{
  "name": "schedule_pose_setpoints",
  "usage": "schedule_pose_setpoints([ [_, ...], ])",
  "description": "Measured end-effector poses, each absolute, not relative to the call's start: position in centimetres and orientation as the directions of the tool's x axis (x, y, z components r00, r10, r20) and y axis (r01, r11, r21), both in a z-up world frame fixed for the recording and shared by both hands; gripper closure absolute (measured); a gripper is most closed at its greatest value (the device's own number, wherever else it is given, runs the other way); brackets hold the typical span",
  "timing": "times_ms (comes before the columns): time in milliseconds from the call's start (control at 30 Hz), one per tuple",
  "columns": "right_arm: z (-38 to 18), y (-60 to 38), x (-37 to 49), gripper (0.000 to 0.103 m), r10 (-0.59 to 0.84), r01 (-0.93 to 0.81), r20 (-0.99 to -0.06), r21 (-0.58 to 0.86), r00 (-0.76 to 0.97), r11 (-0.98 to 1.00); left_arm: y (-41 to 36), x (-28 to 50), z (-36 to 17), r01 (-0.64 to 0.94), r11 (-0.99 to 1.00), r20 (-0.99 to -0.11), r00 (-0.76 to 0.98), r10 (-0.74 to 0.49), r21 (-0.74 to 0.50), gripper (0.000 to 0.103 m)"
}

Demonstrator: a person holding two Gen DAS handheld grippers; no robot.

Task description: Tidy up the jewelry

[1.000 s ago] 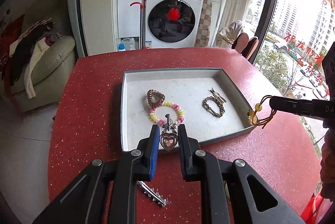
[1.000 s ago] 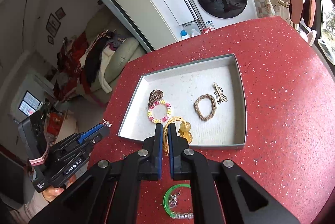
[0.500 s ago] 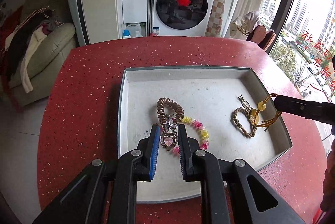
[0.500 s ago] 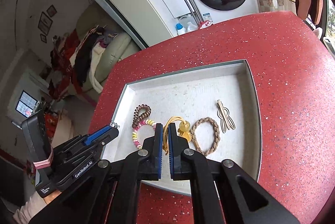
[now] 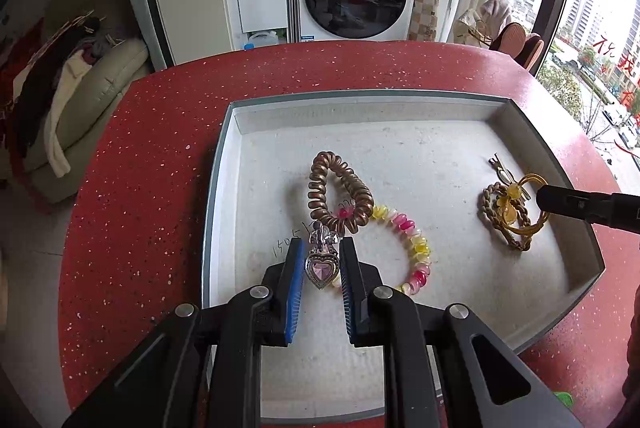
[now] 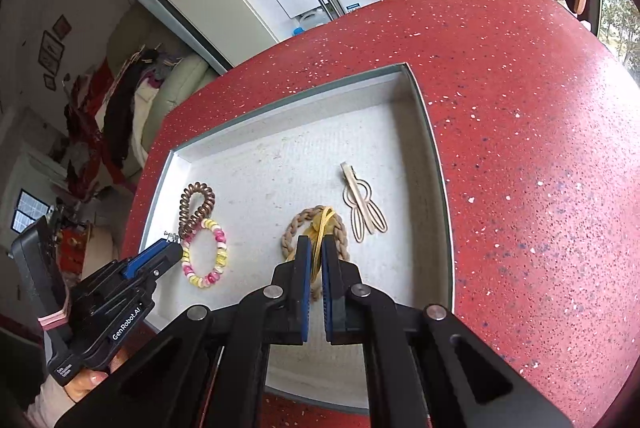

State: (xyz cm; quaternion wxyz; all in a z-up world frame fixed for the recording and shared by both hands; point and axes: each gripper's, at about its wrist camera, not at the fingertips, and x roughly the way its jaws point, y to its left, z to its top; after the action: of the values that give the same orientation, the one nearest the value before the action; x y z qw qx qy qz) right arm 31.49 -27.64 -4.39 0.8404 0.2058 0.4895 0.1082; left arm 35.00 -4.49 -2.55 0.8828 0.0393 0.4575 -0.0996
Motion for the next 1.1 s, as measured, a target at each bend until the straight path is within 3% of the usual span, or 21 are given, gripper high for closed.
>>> schedule_pose_setpoints([
  [367,-4.9,-26.6,30.9,0.094,0.295,0.003,-0.822,0.34,0.488,0.941,-5.5,34.5,-3.0,0.217,0.972,-0.807,0.587,-0.06,0.086,0.067],
  [433,-4.8,-26.5,30.9,0.084,0.288,-0.001,-0.824,0.329,0.488,0.944,-5.6,34.3,-2.9,0.215,0.972,-0.805,0.591,-0.051,0.097,0.067],
  [500,-4.6,-26.4,30.8,0.05,0.275,-0.001,-0.826,0.316,0.492,0.949,-5.5,34.2,-2.7,0.21,0.973,-0.801,0.596,-0.049,0.097,0.067],
  [533,-4.4,-26.4,30.6,0.047,0.271,-0.001,-0.823,0.312,0.499,0.95,-5.5,34.1,-2.6,0.208,0.973,-0.8,0.598,-0.05,0.095,0.067],
  [1100,-0.5,-25.8,27.2,0.046,0.314,-0.031,-0.743,0.368,0.591,0.929,-5.0,33.0,-1.4,0.21,0.976,-0.772,0.63,-0.085,0.065,0.066],
])
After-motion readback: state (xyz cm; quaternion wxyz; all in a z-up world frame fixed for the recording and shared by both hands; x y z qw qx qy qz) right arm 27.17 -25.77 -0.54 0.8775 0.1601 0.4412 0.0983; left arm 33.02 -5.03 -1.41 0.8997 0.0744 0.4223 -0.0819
